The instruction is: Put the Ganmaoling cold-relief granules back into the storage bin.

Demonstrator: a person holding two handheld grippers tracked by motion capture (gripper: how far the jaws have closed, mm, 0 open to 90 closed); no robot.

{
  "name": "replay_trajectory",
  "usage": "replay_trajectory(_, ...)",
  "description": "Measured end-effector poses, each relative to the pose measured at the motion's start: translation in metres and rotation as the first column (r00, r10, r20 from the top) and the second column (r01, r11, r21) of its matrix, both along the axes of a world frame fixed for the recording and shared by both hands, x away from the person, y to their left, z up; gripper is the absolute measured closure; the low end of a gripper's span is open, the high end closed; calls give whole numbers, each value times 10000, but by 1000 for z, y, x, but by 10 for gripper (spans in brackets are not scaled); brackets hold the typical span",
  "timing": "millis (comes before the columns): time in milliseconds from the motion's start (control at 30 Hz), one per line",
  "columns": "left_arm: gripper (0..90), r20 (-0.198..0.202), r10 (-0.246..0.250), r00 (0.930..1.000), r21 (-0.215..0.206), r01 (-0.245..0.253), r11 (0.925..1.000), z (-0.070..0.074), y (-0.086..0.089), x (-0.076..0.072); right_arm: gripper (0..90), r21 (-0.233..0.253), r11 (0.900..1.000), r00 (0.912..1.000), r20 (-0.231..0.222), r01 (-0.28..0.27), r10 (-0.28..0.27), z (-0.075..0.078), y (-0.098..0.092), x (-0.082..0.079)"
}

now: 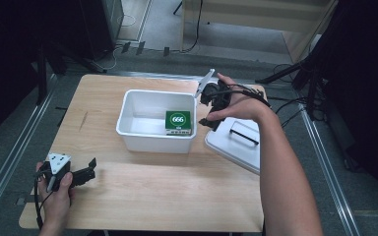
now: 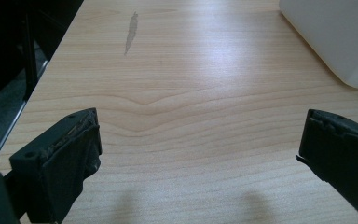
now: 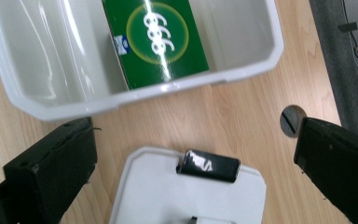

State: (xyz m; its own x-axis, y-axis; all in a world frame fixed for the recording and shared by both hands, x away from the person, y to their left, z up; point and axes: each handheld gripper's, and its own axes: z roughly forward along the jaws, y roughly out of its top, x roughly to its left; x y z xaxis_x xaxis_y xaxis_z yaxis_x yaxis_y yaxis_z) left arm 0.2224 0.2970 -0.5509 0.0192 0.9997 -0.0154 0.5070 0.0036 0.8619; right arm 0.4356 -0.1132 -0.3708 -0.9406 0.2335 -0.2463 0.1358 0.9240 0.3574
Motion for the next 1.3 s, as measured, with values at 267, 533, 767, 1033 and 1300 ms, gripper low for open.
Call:
replay_trajectory(267,0,16,-1,10000,-21,1,10000,0,0,0,0,-20,9992,9992,-78,393,-393,-5,-24,0)
replay_trajectory(533,0,32,-112,9999,-39,112,9999,0,0,-1,0,-20,9966,9965,-137,826,-827,-14,-43,-1)
replay_trajectory(767,0,32,-126,9999,-60,126,9999,0,1,-1,0,22,9928,9927,-151,1201,-1200,-18,-58,-1)
replay_trajectory(1033,0,15,-116,9999,-110,116,9999,0,1,-1,0,-154,9890,9890,-181,1468,-1471,-26,-75,-3)
replay_trajectory(1300,0,2,-108,9999,-113,108,9999,0,1,-1,0,-111,9837,9837,-141,1794,-1795,-29,-88,-4)
